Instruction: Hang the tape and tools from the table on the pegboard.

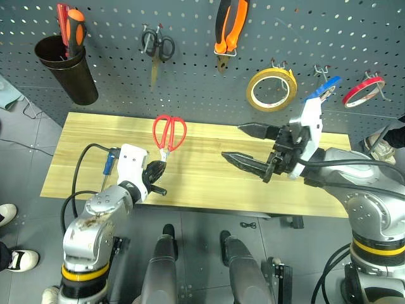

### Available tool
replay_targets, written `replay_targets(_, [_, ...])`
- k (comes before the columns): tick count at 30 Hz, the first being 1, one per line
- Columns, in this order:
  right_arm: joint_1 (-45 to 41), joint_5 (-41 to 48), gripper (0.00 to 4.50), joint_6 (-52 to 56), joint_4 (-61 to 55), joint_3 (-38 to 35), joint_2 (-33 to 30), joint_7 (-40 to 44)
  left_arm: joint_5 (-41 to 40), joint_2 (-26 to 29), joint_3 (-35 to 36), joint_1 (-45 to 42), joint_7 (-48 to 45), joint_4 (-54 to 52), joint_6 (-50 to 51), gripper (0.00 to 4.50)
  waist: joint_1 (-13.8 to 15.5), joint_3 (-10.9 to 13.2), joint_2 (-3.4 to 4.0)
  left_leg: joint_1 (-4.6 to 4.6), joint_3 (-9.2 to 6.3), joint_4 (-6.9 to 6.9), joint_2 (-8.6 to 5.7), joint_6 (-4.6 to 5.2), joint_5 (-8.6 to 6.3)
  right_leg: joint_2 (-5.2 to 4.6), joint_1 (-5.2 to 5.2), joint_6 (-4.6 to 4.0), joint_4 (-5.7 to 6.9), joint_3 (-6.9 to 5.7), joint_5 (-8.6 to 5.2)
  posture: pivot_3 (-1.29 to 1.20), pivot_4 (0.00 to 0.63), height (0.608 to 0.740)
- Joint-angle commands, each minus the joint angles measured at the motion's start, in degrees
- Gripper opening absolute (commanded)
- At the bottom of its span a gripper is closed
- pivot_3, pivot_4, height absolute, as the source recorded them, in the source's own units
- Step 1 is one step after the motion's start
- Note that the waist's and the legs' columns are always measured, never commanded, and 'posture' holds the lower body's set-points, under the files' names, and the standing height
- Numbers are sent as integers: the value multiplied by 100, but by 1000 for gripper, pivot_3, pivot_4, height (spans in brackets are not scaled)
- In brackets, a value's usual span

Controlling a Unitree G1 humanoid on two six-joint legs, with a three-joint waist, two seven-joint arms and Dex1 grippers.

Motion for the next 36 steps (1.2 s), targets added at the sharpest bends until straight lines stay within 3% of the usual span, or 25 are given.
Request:
replay_targets(1, [-611, 711, 4500, 155, -129, -437, 119, -407, -69, -121, 189, 114, 208, -817, -390, 166, -9, -51, -8, 0, 0, 1, 0, 0, 0, 0, 0, -1, 0, 0, 2, 73, 308, 740])
replay_targets(8, [-1978, 1179, 4500, 199, 497, -481, 423, -1084, -177, -249, 298, -701, 514, -1034, -707, 166, 33, -365, -31, -11, 0, 5, -2, 0, 0, 0, 7, 2, -30, -7, 21, 99, 229, 740])
replay_targets(11, [-1993, 1133, 4500, 99, 543, -444, 428, -1065, -138, -243, 200, -888, 591, -1060, -808, 166, 75, -521, -53, -14, 0, 4, -2, 11, -8, -2, 16, -24, -48, -12, 38, 102, 218, 740])
replay_targets(23, [-2198, 1118, 4500, 59, 599, -372, 409, -1217, 160, -361, 9, -1109, 1079, -782, -1063, 166, 117, -752, -54, -7, 2, 8, -1, 19, -13, -1, 20, -32, -40, -12, 42, 92, 198, 740])
replay_targets(30, [-2215, 1080, 4500, 20, 703, -321, 419, -1175, 476, -427, -634, -1110, 986, 70, -1463, 166, 131, -759, -53, -1, 2, 16, -2, 19, -12, -1, 26, -33, -31, -11, 43, 75, 210, 740])
replay_targets(36, [-2158, 1007, 4500, -48, 665, -215, 387, -1134, 658, -673, -723, -1197, 1146, 654, -1703, 166, 115, -759, -53, 5, 2, 16, -1, 20, -12, 0, 26, -34, -21, -10, 43, 66, 215, 740])
